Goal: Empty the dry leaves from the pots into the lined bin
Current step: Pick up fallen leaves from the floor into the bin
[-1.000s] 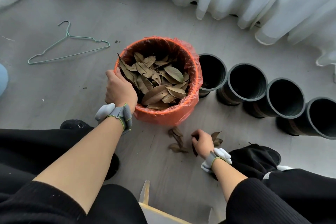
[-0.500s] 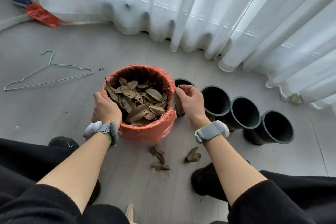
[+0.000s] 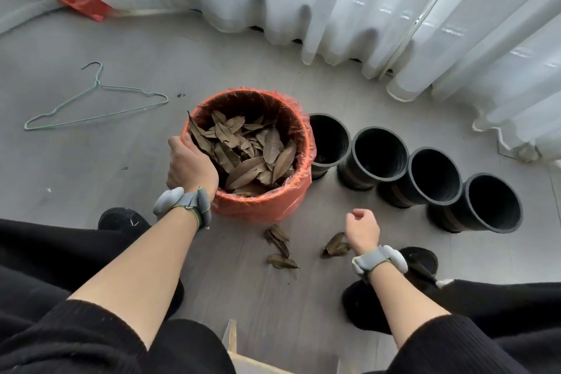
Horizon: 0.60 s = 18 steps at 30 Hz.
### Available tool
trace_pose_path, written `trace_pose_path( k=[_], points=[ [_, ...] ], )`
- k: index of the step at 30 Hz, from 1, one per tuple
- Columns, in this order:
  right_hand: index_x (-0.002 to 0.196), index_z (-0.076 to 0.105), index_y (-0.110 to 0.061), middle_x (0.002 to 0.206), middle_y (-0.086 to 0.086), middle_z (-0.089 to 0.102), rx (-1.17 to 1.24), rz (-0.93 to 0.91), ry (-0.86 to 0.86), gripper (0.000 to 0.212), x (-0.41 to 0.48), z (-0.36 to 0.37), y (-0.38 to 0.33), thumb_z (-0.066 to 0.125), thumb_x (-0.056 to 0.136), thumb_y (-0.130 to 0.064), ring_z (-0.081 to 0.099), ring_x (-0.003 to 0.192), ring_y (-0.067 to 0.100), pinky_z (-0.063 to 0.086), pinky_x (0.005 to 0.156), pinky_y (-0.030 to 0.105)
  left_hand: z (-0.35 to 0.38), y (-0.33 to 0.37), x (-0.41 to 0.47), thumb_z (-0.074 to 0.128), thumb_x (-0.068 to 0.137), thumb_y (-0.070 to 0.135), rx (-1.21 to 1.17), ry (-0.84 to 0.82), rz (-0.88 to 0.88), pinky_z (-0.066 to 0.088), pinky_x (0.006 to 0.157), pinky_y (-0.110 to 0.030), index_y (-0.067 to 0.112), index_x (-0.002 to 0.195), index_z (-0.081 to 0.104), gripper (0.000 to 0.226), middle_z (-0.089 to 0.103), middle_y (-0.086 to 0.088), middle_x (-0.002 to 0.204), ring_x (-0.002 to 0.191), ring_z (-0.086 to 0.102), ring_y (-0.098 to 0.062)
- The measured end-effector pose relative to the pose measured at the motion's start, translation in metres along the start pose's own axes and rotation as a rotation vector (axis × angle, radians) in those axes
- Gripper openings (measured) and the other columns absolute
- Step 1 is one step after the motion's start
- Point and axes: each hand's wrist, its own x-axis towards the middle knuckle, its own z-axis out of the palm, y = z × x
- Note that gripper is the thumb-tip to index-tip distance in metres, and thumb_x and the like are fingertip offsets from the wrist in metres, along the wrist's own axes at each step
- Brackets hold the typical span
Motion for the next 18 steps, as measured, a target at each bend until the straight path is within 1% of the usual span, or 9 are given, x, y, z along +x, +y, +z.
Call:
trace_pose_path(
  k=[2,3,6,8,10,12,14,16,18],
  points=[
    [0.128,0.050,0.000,0.131,0.020,0.056,-0.118,0.143,-0.069,0.043,0.005,0.008,0.031,0.057,0.093,-0.023,0.052,0.122,0.035,0.038,0.100,0.034,0.002,-0.001,0.000,0.020,0.103,0.044,0.002,0.015,-0.006,0.033,0.062,-0.040,0.014,0.106,0.043,0.037,0.065,-0.014,0.095,0.079,0.057,-0.039],
    [0.131,0.045,0.003,0.136,0.023,0.049,-0.153,0.200,-0.091,0.052,0.007,0.014,0.040,0.060,0.092,-0.028,0.048,0.125,0.037,0.036,0.103,0.037,0.003,-0.001,0.001,0.020,0.103,0.044,0.007,0.015,-0.011,0.032,0.061,-0.039,0.015,0.105,0.043,0.037,0.065,-0.013,0.094,0.076,0.056,-0.037],
    [0.139,0.031,0.005,0.146,0.026,0.030,-0.207,0.335,-0.089,0.076,0.010,0.026,0.052,0.065,0.089,-0.042,0.038,0.132,0.043,0.027,0.110,0.042,0.004,0.000,-0.001,0.019,0.103,0.045,0.001,0.021,-0.011,0.032,0.061,-0.038,0.017,0.104,0.042,0.036,0.064,-0.011,0.092,0.076,0.055,-0.037],
    [0.142,0.026,0.004,0.148,0.026,0.028,-0.244,0.403,-0.091,0.086,0.017,0.037,0.054,0.065,0.087,-0.049,0.034,0.135,0.043,0.024,0.112,0.043,0.006,-0.002,0.000,0.019,0.103,0.045,0.019,0.039,-0.010,0.033,0.060,-0.037,0.017,0.104,0.042,0.036,0.062,-0.007,0.087,0.072,0.053,-0.034],
    [0.142,0.027,0.005,0.146,0.027,0.031,-0.273,0.409,-0.086,0.087,0.020,0.044,0.053,0.066,0.086,-0.048,0.035,0.135,0.043,0.024,0.112,0.043,0.006,-0.003,-0.002,0.020,0.103,0.044,0.014,0.041,-0.004,0.030,0.057,-0.034,0.018,0.104,0.043,0.035,0.056,-0.001,0.082,0.067,0.046,-0.027],
    [0.134,0.037,0.004,0.140,0.028,0.038,-0.292,0.323,-0.085,0.068,0.021,0.056,0.050,0.067,0.086,-0.033,0.042,0.128,0.044,0.031,0.108,0.044,0.006,-0.004,0.000,0.020,0.103,0.044,0.017,0.053,-0.007,0.028,0.056,-0.033,0.018,0.104,0.043,0.035,0.052,0.002,0.080,0.066,0.044,-0.025],
    [0.128,0.044,0.002,0.134,0.027,0.044,-0.338,0.183,-0.121,0.051,0.017,0.071,0.050,0.065,0.086,-0.017,0.048,0.121,0.044,0.037,0.102,0.044,0.005,-0.005,0.001,0.020,0.103,0.044,0.018,0.053,-0.016,0.029,0.058,-0.034,0.018,0.105,0.044,0.036,0.052,0.003,0.080,0.066,0.044,-0.024],
    [0.130,0.045,0.000,0.133,0.025,0.046,-0.433,0.020,-0.206,0.049,0.011,0.082,0.049,0.063,0.086,-0.010,0.049,0.119,0.043,0.041,0.101,0.043,0.006,-0.006,0.001,0.019,0.104,0.044,0.020,0.052,-0.021,0.029,0.059,-0.033,0.017,0.105,0.044,0.036,0.053,0.004,0.080,0.066,0.046,-0.024],
    [0.132,0.047,-0.004,0.132,0.022,0.047,-0.499,-0.162,-0.315,0.048,0.005,0.087,0.047,0.063,0.087,-0.011,0.049,0.120,0.040,0.042,0.102,0.041,0.005,-0.003,-0.001,0.019,0.104,0.044,0.020,0.040,-0.019,0.027,0.056,-0.032,0.016,0.106,0.044,0.037,0.054,0.003,0.080,0.066,0.046,-0.024]
  ],
)
